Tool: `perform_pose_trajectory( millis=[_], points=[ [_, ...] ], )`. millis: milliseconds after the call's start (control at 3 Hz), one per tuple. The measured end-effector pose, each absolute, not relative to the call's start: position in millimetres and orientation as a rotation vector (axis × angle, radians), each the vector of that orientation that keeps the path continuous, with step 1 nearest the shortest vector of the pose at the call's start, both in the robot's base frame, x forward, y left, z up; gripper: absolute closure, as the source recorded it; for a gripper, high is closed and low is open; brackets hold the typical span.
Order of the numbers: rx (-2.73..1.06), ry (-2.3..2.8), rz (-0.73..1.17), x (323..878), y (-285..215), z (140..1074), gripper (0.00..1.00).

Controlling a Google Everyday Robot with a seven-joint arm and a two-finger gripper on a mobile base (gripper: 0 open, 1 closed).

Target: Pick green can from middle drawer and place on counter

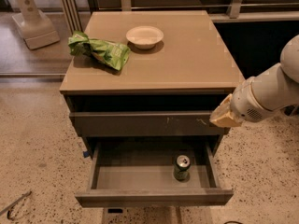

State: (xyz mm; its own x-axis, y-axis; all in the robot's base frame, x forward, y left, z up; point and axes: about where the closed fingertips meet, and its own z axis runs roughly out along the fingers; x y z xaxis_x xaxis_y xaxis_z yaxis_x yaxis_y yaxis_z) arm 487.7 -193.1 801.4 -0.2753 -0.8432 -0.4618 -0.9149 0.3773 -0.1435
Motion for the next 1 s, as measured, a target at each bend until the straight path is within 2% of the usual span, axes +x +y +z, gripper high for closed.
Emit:
perform_pose_trajectory(
  millis=[333, 1000],
  points=[
    [-1.486, 2.197, 0.228, 484, -199, 755, 1.0],
    [-1.238, 2.251, 0.465, 463, -216, 591, 1.0]
  ],
)
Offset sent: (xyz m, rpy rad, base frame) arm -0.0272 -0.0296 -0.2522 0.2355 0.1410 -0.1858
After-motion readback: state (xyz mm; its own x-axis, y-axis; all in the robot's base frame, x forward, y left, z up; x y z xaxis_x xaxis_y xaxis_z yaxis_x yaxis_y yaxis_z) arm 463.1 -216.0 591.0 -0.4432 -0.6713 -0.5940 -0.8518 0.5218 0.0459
